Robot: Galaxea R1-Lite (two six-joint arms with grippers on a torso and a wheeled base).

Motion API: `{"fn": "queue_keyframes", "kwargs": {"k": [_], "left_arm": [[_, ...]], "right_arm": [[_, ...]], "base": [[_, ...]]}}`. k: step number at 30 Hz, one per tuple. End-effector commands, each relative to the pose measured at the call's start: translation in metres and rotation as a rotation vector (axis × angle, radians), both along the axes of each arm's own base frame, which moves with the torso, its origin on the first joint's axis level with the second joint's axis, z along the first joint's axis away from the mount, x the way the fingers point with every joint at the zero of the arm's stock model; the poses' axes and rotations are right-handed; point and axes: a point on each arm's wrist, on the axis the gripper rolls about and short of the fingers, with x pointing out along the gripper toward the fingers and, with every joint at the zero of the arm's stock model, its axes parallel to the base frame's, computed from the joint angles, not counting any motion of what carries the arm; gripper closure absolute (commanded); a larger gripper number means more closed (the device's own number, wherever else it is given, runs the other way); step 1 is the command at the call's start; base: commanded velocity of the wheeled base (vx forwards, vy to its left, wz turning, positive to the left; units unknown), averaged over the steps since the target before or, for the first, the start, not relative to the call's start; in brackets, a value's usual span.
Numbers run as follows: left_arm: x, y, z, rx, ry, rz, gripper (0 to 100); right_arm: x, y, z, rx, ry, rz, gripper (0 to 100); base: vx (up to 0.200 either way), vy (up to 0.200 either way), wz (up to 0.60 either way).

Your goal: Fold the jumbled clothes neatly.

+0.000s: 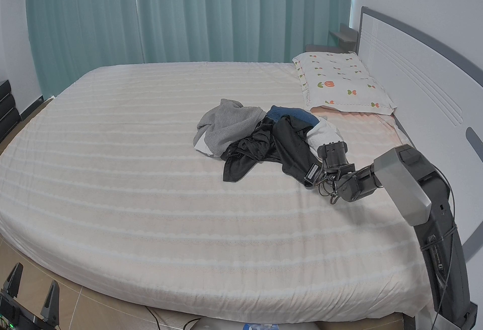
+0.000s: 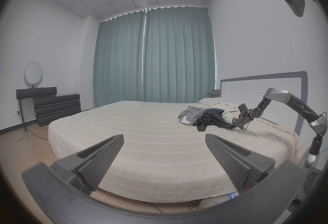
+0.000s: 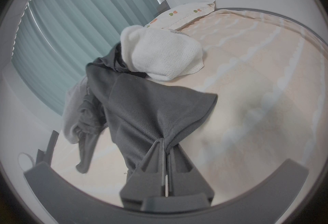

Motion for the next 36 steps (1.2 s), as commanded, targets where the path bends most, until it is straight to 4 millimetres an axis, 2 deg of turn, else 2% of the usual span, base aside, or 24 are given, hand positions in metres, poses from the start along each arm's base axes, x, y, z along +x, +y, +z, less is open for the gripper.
{"fn": "queue_keyframes", "kwargs": {"k": [1, 3, 4, 7, 9, 11, 12, 17, 19, 21, 23, 27, 32, 33, 34, 36], "left_arm": [[0.0, 0.0, -0.005, -0.001, 0.001, 0.001, 0], [0.0, 0.0, -0.005, -0.001, 0.001, 0.001, 0], [0.0, 0.0, -0.005, -0.001, 0.001, 0.001, 0], [0.0, 0.0, -0.005, -0.001, 0.001, 0.001, 0], [0.0, 0.0, -0.005, -0.001, 0.001, 0.001, 0], [0.0, 0.0, -0.005, -0.001, 0.001, 0.001, 0], [0.0, 0.0, -0.005, -0.001, 0.001, 0.001, 0], [0.0, 0.0, -0.005, 0.002, 0.001, -0.001, 0], [0.0, 0.0, -0.005, 0.0, 0.003, 0.001, 0], [0.0, 0.0, -0.005, 0.003, 0.003, -0.001, 0], [0.0, 0.0, -0.005, 0.005, 0.003, -0.001, 0], [0.0, -0.001, -0.005, 0.04, 0.002, -0.022, 0], [0.0, -0.001, -0.005, 0.059, -0.002, -0.036, 0], [0.0, -0.001, -0.005, 0.057, -0.002, -0.037, 0], [0.0, -0.001, -0.005, 0.057, -0.002, -0.037, 0], [0.0, -0.001, -0.004, 0.05, -0.003, -0.036, 0]], "right_arm": [[-0.047, -0.01, 0.067, 0.136, -0.004, 0.086, 100], [-0.072, -0.017, 0.076, 0.17, 0.002, 0.127, 100], [-0.074, -0.017, 0.076, 0.171, 0.001, 0.129, 100], [-0.116, -0.029, 0.088, 0.194, -0.024, 0.159, 100], [-0.123, -0.031, 0.09, 0.199, -0.028, 0.166, 100], [-0.162, -0.041, 0.103, 0.241, -0.051, 0.231, 100], [-0.174, -0.044, 0.108, 0.255, -0.062, 0.254, 100], [-0.224, -0.049, 0.143, 0.314, -0.146, 0.363, 100], [-0.231, -0.05, 0.148, 0.322, -0.157, 0.373, 100], [-0.252, -0.053, 0.167, 0.37, -0.211, 0.398, 100], [-0.266, -0.055, 0.175, 0.414, -0.223, 0.413, 100], [-0.282, -0.054, 0.183, 0.46, -0.254, 0.473, 100], [-0.278, -0.051, 0.187, 0.457, -0.282, 0.491, 100], [-0.275, -0.047, 0.2, 0.467, -0.356, 0.506, 100], [-0.275, -0.047, 0.2, 0.467, -0.356, 0.506, 100], [-0.273, -0.044, 0.232, 0.488, -0.485, 0.535, 100]], "base": [[0.0, 0.0, 0.0], [0.0, 0.0, 0.0], [0.0, 0.0, 0.0], [0.0, 0.0, 0.0], [0.0, 0.0, 0.0], [0.0, 0.0, 0.0], [0.0, 0.0, 0.0], [0.0, 0.0, 0.0], [0.0, 0.0, 0.0], [0.0, 0.0, 0.0], [0.0, 0.0, 0.0], [0.0, 0.0, 0.0], [0.0, 0.0, 0.0], [0.0, 0.0, 0.0], [0.0, 0.0, 0.0], [0.0, 0.0, 0.0]]}}
